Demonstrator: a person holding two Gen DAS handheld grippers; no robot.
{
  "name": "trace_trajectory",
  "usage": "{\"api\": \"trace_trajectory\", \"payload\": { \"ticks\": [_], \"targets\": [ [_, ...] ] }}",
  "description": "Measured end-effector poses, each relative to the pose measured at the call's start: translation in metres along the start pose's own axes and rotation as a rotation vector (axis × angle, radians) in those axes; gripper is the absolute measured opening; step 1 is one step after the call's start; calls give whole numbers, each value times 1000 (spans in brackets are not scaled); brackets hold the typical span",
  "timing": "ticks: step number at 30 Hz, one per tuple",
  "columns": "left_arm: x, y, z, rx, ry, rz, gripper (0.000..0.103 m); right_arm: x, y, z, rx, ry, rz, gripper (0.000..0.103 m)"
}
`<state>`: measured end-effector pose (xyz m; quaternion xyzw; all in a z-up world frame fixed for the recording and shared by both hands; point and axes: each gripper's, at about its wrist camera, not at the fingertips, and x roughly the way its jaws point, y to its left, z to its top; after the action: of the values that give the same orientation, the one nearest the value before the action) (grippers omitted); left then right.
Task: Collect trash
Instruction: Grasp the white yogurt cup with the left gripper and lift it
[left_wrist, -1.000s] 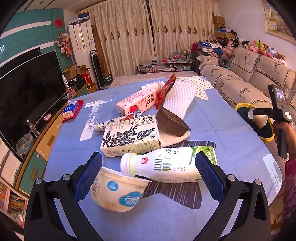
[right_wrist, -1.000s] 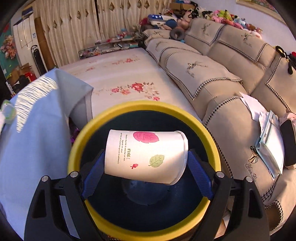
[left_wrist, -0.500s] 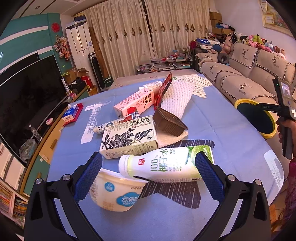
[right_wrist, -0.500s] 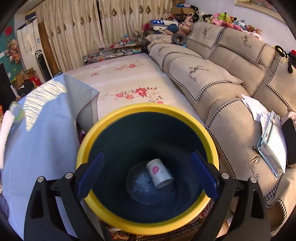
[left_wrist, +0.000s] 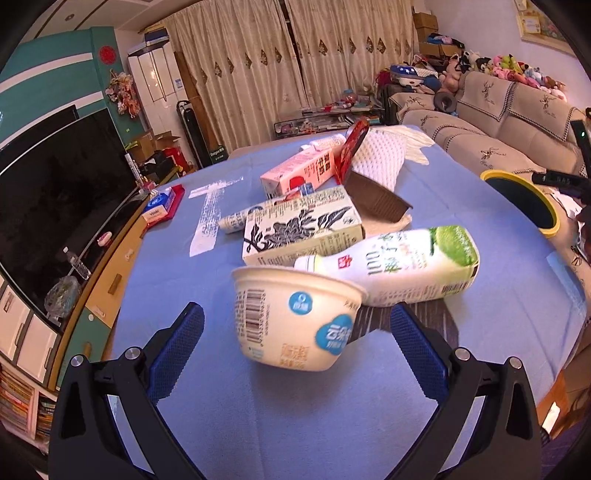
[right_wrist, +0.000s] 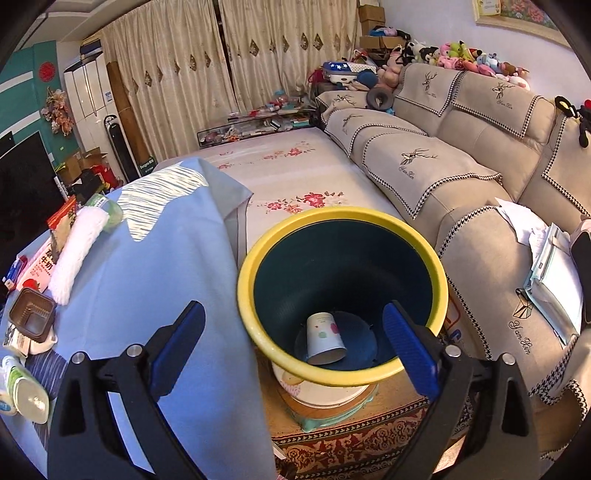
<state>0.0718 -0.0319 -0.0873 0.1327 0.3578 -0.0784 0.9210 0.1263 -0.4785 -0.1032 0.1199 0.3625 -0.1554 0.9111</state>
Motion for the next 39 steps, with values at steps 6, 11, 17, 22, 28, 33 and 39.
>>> {"api": "trace_trajectory", "payload": {
  "ticks": [6, 11, 17, 22, 28, 33, 39],
  "targets": [
    [24, 10, 0, -9, 33, -65, 99, -3, 6, 0, -7, -2, 12, 92],
    [37, 11, 3, -7, 44, -117, 99, 0, 12, -3, -12, 17, 24, 92],
    [48, 15, 3, -6, 68, -149, 83, 1, 12, -4, -3, 18, 32, 92],
    [46, 17, 1, -2, 62, -171, 82, 0, 10, -4, 4, 14, 42, 92],
    [28, 17, 8, 2, 34, -157, 81, -7, 5, -3, 19, -1, 54, 92],
    [3, 17, 19, 14, -11, -133, 81, -11, -3, -5, 36, -11, 63, 92],
    [-27, 9, 41, 17, -83, -148, 81, -16, -13, -6, 51, -31, 47, 92]
  ]
}}
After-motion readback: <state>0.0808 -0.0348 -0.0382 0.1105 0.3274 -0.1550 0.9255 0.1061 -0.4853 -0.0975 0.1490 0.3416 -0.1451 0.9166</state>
